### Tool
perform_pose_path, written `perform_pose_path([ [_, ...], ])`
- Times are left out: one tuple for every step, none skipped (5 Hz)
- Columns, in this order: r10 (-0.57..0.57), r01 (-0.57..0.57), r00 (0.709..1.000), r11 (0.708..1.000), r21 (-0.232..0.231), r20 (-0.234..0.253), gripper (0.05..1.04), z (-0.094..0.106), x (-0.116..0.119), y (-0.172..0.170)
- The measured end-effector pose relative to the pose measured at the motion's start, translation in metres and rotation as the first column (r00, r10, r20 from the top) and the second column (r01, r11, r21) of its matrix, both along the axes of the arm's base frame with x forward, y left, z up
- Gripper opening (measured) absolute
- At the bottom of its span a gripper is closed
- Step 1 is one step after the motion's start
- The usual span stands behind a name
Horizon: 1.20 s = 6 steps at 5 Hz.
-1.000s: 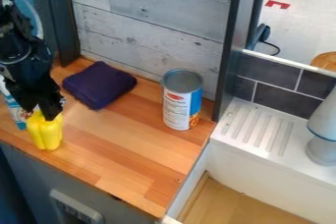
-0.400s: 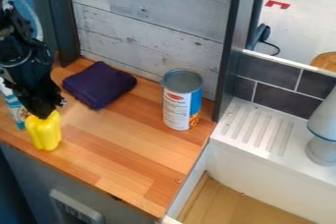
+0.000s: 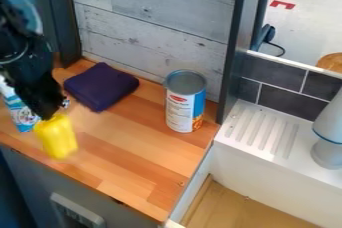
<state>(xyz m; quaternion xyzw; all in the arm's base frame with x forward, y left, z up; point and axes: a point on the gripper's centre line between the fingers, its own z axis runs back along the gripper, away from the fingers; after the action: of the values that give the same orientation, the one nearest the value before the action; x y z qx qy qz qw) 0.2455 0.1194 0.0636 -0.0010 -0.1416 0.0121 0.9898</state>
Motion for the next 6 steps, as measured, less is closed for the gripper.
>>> perform_pose_path([
  [-0.119, 0.118, 0.991, 0.993, 0.020, 0.054, 0.106, 0.016, -0.007, -0.039],
  [-0.213, 0.210, 0.975, 0.976, 0.052, 0.065, 0.106, 0.014, -0.015, -0.069],
  [-0.268, 0.261, 0.961, 0.961, 0.092, 0.069, 0.106, 0.008, -0.018, -0.087],
  [-0.304, 0.293, 0.949, 0.949, 0.118, 0.082, 0.106, 0.002, -0.018, -0.097],
  [-0.337, 0.324, 0.936, 0.938, 0.126, 0.099, 0.106, -0.006, -0.017, -0.108],
  [-0.358, 0.343, 0.925, 0.931, 0.126, 0.129, 0.106, -0.006, -0.015, -0.117],
])
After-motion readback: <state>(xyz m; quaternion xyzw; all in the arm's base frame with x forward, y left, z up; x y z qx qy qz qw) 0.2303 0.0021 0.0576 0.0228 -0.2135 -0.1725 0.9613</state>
